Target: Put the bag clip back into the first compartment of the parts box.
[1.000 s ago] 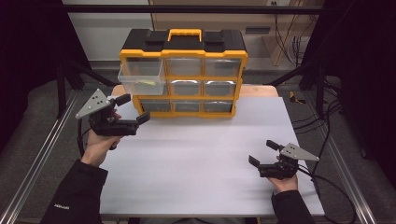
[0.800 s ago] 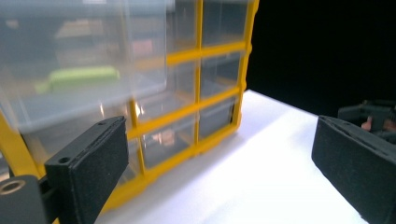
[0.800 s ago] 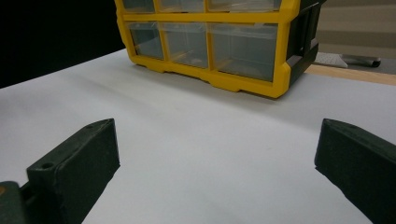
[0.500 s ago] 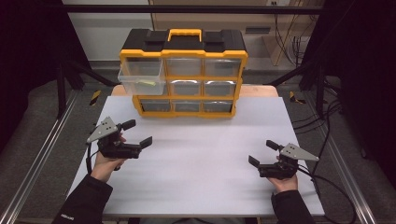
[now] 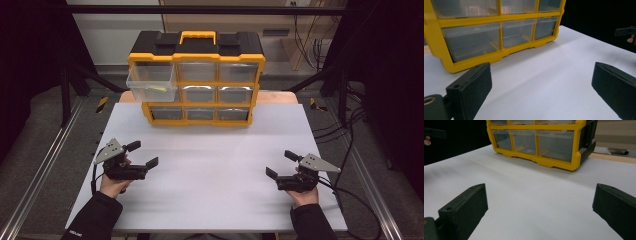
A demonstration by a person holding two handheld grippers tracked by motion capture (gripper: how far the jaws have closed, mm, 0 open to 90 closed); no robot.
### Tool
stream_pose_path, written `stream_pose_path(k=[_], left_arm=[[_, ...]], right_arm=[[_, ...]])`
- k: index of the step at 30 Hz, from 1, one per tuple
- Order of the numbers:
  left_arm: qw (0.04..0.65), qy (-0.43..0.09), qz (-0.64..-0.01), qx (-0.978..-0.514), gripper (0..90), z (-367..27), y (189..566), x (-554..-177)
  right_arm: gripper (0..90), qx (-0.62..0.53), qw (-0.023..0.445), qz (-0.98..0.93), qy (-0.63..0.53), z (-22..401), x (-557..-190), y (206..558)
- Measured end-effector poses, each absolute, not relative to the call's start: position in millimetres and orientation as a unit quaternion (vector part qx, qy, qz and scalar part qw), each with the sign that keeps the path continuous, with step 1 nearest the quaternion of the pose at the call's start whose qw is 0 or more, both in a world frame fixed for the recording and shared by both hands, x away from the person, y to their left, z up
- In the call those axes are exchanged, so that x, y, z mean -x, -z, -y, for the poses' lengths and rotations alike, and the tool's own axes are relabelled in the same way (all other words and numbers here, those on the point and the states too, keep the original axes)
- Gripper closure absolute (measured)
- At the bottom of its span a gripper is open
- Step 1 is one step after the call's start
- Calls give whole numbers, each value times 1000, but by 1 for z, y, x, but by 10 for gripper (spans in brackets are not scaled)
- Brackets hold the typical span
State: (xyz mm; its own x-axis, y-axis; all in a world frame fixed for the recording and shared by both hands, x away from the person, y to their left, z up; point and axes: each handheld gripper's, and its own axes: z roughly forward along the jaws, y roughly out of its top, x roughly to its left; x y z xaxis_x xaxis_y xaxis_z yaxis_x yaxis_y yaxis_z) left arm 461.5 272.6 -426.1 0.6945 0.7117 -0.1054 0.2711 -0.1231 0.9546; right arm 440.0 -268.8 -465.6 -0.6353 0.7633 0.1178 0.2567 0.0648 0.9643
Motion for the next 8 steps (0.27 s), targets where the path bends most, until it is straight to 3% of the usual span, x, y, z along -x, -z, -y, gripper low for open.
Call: stream_pose_path(k=[8], left_arm=[[551,-188,-349,-734,23,-277,436,-464]], right_arm=[[5,-368,218,-695,-578,269,-440,465]])
